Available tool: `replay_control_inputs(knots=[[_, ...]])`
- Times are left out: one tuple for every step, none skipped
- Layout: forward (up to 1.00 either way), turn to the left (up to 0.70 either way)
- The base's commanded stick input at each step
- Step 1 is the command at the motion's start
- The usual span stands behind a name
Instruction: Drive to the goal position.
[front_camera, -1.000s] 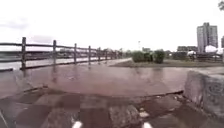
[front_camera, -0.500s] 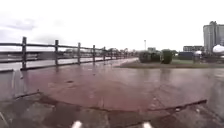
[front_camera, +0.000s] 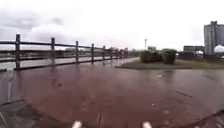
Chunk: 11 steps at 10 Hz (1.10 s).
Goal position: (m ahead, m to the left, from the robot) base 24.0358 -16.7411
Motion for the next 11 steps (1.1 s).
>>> replay_control_inputs(knots=[[0.7,0.14],[0.7,0.0],[0.7,0.0],[0.7,0.0],[0.7,0.0],[0.7,0.0],[0.7,0.0],[0.7,0.0],[0.7,0.0],[0.7,0.0],[0.7,0.0]])
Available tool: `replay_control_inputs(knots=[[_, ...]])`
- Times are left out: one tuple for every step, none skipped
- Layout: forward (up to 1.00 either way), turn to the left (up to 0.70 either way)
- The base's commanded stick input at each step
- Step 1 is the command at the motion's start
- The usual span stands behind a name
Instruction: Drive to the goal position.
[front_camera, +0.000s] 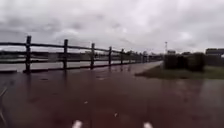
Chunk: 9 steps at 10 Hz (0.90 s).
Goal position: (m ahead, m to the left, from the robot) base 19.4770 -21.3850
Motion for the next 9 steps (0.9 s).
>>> replay_control_inputs(knots=[[0.7,0.0],[0.7,0.0],[0.7,0.0],[0.7,0.0],[0.7,0.0],[0.7,0.0],[0.7,0.0],[0.7,0.0],[0.7,0.0]])
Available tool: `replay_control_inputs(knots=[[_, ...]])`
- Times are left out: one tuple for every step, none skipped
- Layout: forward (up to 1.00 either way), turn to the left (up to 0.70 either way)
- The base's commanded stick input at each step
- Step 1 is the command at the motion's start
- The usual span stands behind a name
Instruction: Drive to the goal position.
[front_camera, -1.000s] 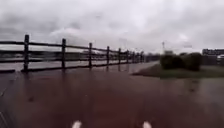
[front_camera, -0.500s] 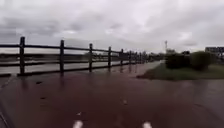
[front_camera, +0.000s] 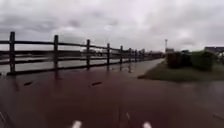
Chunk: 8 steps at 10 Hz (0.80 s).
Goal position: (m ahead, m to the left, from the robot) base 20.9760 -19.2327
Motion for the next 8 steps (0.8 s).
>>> replay_control_inputs(knots=[[0.7,0.0],[0.7,0.0],[0.7,0.0],[0.7,0.0],[0.7,0.0],[0.7,0.01],[0.7,0.05],[0.7,0.02]])
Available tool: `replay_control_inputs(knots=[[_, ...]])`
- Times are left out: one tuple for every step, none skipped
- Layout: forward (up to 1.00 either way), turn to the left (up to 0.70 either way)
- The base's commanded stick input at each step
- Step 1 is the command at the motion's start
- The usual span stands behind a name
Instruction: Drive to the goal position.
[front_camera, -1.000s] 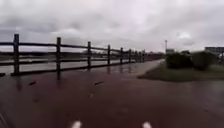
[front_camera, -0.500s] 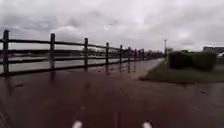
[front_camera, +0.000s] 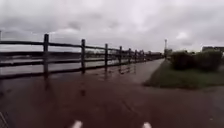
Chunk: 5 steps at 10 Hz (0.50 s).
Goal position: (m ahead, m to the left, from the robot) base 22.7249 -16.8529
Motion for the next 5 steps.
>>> replay_control_inputs(knots=[[0.7,0.0],[0.7,0.0],[0.7,0.0],[0.7,0.0],[0.7,0.0]])
